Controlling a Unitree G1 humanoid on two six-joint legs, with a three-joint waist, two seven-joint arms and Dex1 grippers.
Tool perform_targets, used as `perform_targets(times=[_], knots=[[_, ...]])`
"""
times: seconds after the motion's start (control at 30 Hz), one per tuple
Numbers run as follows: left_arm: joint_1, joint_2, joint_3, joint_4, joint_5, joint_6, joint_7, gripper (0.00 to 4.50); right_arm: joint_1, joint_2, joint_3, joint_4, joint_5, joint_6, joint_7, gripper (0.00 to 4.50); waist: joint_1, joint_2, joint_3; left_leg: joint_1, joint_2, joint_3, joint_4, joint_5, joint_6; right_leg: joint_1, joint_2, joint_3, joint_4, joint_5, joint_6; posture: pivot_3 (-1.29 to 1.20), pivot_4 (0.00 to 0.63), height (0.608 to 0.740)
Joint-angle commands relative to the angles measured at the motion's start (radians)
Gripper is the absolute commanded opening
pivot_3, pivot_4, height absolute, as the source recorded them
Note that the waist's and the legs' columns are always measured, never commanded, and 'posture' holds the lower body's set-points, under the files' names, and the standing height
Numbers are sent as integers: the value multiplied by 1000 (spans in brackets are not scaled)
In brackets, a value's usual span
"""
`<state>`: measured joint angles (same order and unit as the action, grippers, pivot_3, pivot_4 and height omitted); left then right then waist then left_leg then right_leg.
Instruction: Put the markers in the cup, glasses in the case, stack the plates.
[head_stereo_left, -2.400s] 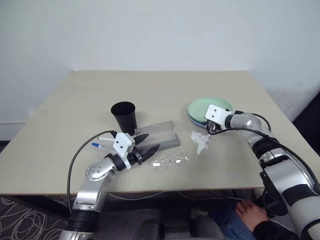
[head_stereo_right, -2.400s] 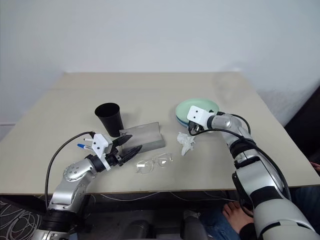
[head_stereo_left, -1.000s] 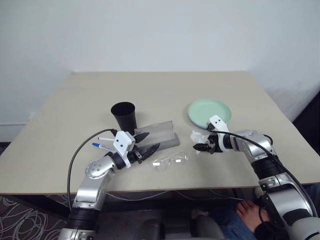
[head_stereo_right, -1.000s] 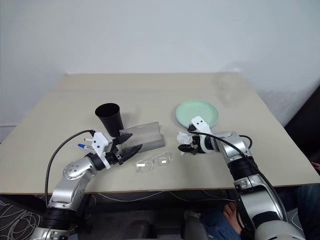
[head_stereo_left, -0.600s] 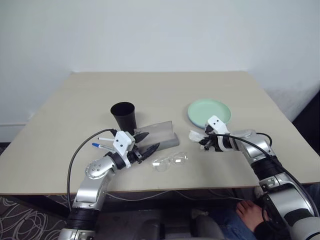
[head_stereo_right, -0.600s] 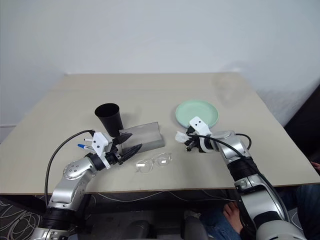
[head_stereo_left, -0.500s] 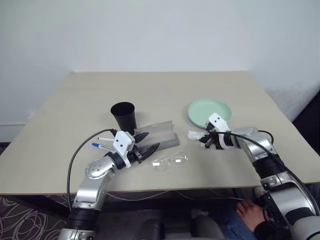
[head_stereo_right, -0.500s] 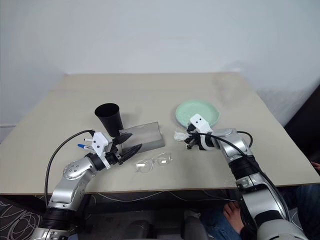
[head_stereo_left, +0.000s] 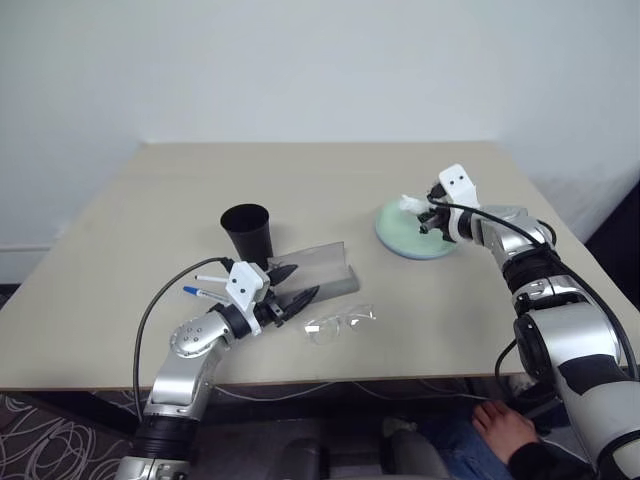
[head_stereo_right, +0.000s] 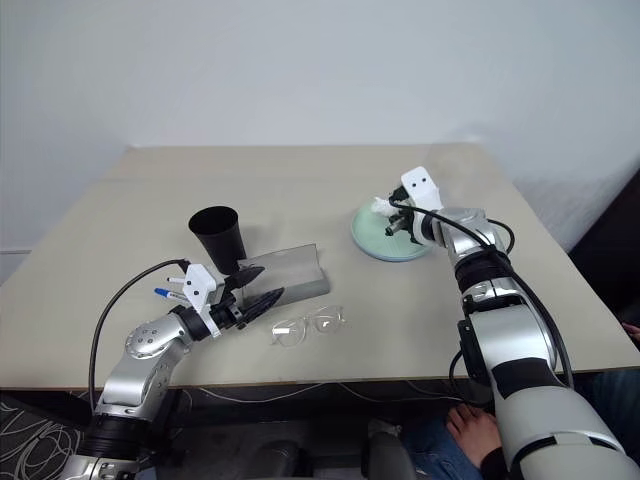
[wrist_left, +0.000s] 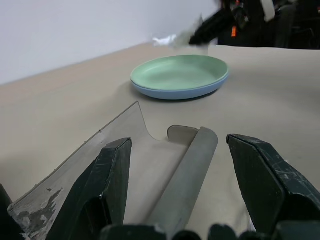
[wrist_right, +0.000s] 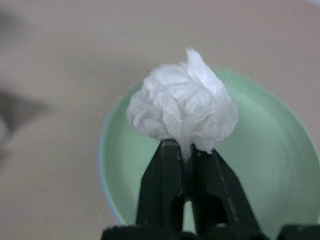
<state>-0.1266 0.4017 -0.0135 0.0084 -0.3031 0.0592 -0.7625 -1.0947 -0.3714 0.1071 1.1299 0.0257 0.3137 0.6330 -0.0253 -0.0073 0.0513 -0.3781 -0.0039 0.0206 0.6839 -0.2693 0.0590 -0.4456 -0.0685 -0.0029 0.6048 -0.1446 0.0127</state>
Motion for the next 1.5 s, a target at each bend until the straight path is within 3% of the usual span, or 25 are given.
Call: perform_targets(times=[0.03,0.27,0.37,0.5,0.63,0.7,0.9,1.03,1.5], knots=[[-19,17,23,-41,-3,-5,5,3215,-73,-5,-44,78,-9,-78,-24,1756,-1,0,0,0,0,0,0,0,0,0,0,0,0,0,0,0,0,720],[-1,28,27,-54,-9,-3,6,3215,-70,-13,-63,106,-32,-145,-16,4152,-20,0,0,1,0,-1,0,0,0,1,0,2,1,0,0,0,0,720],[-11,37,21,-55,-10,5,-8,3215,-45,-26,-55,69,-48,-216,11,4152,-22,0,0,1,0,-1,0,0,0,1,0,2,1,0,0,0,0,720],[-62,75,25,-49,-43,39,-71,3215,48,-41,-52,-67,-16,-327,204,4152,-22,0,0,1,0,-2,0,0,0,0,1,2,1,0,1,0,0,720],[-181,155,8,4,-82,106,-218,3215,233,-64,-19,-309,22,-344,406,4152,-19,0,0,1,0,-2,1,0,0,2,2,1,1,0,3,0,0,720],[-250,190,-14,53,-75,123,-289,3215,304,-68,-8,-393,29,-327,441,4152,-21,0,0,1,0,-2,1,0,0,2,1,1,1,0,3,0,0,720],[-494,238,-96,224,-57,173,-511,3215,404,-36,0,-460,14,-327,377,4152,-26,0,0,2,-2,-1,3,0,0,2,1,4,2,-1,1,0,0,720],[-627,229,-229,336,46,153,-642,3215,452,-13,14,-474,-7,-366,304,4152,-26,-1,0,2,-4,-2,3,0,0,2,3,4,2,-1,1,0,0,720],[-790,107,-454,523,257,180,-801,3215,665,51,2,-768,10,-300,128,4152,-25,-2,1,1,-3,-1,3,0,1,1,3,8,2,-1,2,0,0,720]])
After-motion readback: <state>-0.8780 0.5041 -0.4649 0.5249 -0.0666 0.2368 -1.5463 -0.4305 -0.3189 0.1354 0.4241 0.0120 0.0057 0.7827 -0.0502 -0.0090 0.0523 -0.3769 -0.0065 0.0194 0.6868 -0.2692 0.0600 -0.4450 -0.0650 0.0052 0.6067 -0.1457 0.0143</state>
